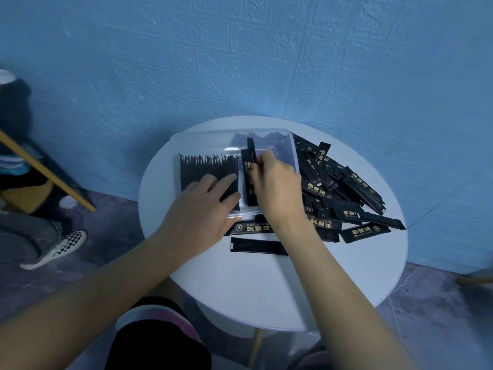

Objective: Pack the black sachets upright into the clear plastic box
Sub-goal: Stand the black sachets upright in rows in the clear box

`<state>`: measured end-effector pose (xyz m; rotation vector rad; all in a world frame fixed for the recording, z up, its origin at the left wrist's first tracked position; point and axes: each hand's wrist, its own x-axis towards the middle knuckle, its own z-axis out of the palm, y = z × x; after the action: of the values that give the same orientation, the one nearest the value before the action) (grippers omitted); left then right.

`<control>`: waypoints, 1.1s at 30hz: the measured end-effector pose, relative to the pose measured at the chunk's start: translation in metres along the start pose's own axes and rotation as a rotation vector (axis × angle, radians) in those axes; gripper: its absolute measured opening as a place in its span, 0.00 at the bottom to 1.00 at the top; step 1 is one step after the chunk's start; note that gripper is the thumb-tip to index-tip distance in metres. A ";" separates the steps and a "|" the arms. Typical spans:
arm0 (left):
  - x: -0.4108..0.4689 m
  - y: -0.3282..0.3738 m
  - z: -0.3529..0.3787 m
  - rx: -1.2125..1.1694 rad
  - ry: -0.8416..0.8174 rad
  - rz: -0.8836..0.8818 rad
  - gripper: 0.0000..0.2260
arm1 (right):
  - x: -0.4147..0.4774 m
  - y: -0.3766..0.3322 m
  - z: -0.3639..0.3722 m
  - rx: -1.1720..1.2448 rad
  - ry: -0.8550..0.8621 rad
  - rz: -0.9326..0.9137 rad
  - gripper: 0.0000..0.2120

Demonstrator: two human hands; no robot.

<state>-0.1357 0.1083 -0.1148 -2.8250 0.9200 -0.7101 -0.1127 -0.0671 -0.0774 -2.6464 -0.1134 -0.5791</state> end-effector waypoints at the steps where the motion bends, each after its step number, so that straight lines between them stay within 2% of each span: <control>1: 0.000 0.000 0.000 -0.003 0.001 0.001 0.20 | 0.001 0.002 0.004 -0.022 -0.053 0.028 0.09; 5: -0.001 0.002 0.000 -0.015 0.006 0.002 0.21 | 0.002 0.007 0.011 -0.010 -0.197 0.063 0.09; 13: 0.000 0.004 -0.003 -0.011 0.037 0.012 0.25 | 0.001 0.004 0.003 0.039 -0.260 0.035 0.11; 20: 0.000 0.004 -0.004 -0.011 0.007 0.017 0.22 | 0.002 0.008 0.000 0.197 -0.350 0.136 0.17; 29: 0.003 0.001 0.001 -0.012 0.009 0.060 0.20 | -0.001 0.010 -0.009 0.246 -0.411 0.115 0.16; 33: 0.003 0.000 0.003 -0.027 0.014 0.045 0.19 | -0.011 0.013 -0.017 0.291 -0.354 0.060 0.14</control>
<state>-0.1320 0.1066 -0.1159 -2.8156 0.9998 -0.7184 -0.1267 -0.0854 -0.0730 -2.4290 -0.2058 -0.0611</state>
